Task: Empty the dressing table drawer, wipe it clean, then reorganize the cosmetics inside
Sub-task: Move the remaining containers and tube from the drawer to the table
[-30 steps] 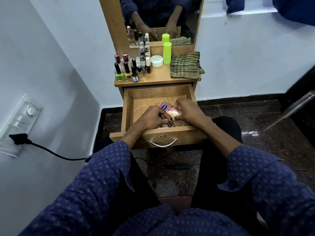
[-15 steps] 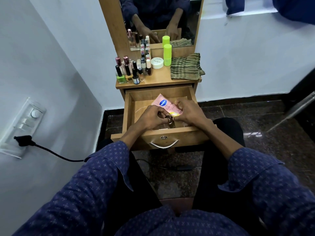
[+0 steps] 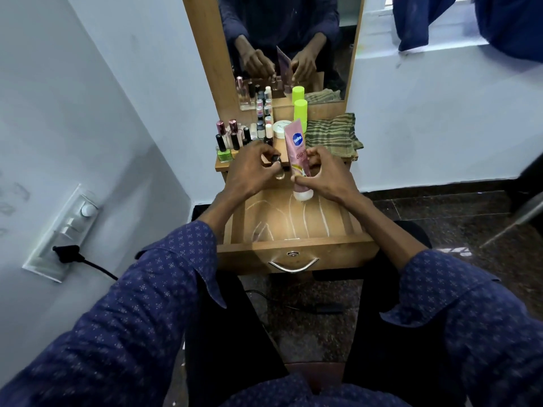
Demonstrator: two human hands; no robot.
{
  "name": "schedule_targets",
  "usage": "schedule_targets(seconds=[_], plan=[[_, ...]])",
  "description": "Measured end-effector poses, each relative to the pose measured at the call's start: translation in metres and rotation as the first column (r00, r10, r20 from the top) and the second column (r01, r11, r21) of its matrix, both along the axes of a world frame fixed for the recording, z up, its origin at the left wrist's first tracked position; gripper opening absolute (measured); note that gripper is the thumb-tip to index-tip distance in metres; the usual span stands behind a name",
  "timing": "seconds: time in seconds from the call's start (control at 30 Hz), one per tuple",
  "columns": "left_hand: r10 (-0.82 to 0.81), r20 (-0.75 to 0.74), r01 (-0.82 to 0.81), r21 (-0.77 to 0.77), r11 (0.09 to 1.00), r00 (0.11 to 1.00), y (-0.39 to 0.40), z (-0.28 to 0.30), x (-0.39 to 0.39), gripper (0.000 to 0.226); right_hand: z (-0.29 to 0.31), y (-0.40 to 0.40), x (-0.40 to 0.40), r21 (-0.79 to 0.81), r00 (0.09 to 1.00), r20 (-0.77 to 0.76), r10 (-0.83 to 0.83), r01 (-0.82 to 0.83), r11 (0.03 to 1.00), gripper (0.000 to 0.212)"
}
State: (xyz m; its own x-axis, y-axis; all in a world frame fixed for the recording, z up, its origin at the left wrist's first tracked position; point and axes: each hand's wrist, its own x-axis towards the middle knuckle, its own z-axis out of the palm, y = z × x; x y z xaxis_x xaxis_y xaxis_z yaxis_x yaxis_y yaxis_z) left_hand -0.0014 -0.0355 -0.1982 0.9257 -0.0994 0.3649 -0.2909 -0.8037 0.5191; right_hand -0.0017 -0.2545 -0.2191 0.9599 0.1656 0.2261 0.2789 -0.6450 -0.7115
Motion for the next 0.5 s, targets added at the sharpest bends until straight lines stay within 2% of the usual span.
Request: schedule_targets(seconds=[0.23,0.5], plan=[[0.133,0.108,-0.15,0.173,0.973,0.985,-0.007,0.023,0.023,0.028,0.022,0.012,0.024,0.02,0.998,0.069,0.001,-0.003,1.0,0.071],[0.223,0.114,-0.246,0.27,0.931,0.968,-0.019,0.022,0.041,0.014,0.039,0.031,0.056,0.077,0.993,0.09,-0.077,0.07,0.995,0.074]])
